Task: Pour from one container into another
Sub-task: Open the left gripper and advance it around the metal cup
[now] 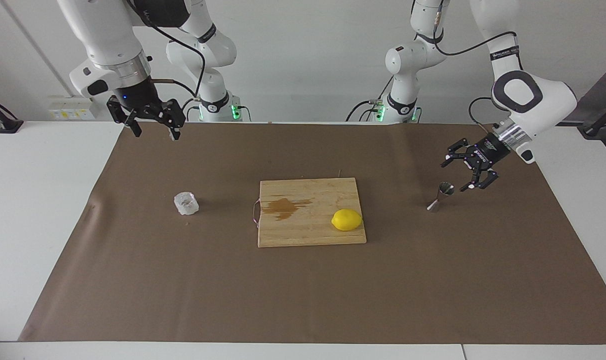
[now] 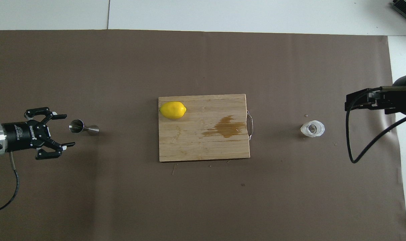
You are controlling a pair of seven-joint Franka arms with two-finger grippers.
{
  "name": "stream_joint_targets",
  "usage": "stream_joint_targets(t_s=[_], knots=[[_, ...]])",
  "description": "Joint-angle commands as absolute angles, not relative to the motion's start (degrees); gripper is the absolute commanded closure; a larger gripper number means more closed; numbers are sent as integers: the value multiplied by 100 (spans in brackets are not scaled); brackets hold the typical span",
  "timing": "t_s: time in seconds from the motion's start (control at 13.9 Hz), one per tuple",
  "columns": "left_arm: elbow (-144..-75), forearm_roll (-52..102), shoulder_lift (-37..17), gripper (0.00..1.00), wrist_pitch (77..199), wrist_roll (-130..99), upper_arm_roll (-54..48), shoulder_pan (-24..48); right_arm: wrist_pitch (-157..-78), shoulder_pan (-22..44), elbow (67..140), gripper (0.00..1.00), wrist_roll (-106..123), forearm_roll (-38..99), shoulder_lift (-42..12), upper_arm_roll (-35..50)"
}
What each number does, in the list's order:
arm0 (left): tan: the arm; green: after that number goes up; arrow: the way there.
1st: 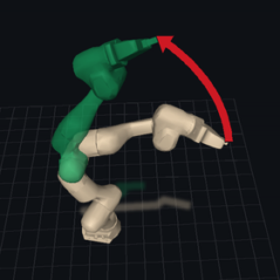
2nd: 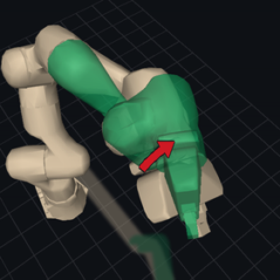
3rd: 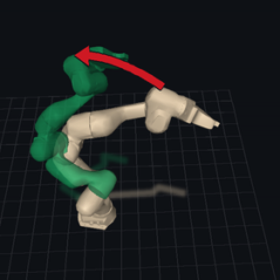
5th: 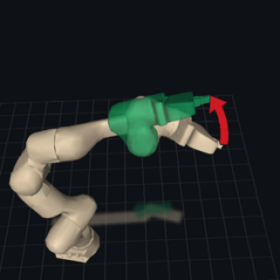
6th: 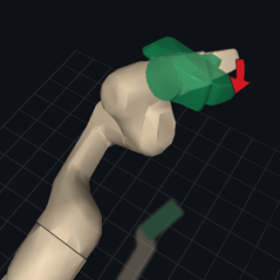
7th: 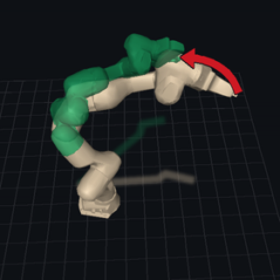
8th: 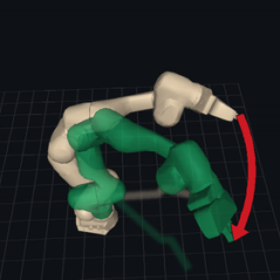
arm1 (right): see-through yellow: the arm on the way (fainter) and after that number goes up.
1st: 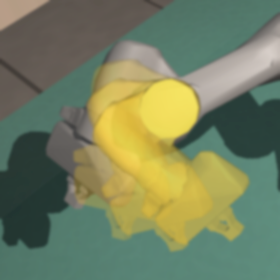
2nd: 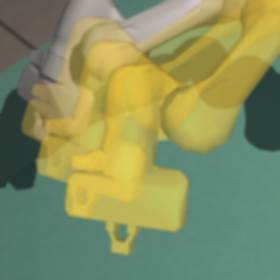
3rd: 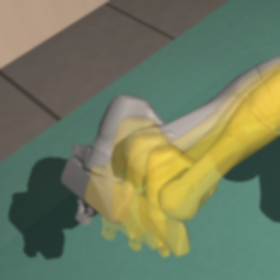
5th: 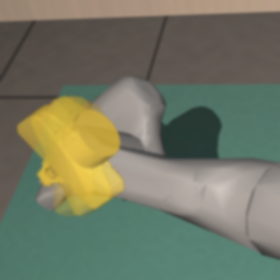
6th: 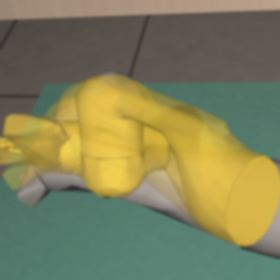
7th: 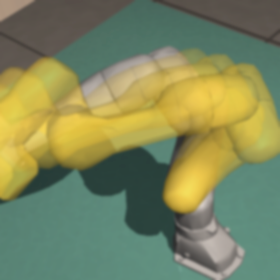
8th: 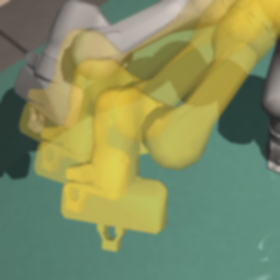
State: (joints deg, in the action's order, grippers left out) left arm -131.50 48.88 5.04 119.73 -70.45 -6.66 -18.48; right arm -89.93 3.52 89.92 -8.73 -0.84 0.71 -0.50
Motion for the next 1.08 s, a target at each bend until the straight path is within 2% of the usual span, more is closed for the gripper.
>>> stream_joint_targets(t_s=[0.0,0.72,1.01], knots=[[-13605,5185,782,0,12461,-7225,-694,-1715,-8982,290,9097,0,-914,-62,167,-9],[-13623,5291,572,0,12989,-7233,-686,-1600,-8982,290,9097,0,-914,-62,167,-9],[-13544,5379,272,0,13105,-7216,-694,-1582,-8982,290,9097,0,-914,-62,167,-9]])
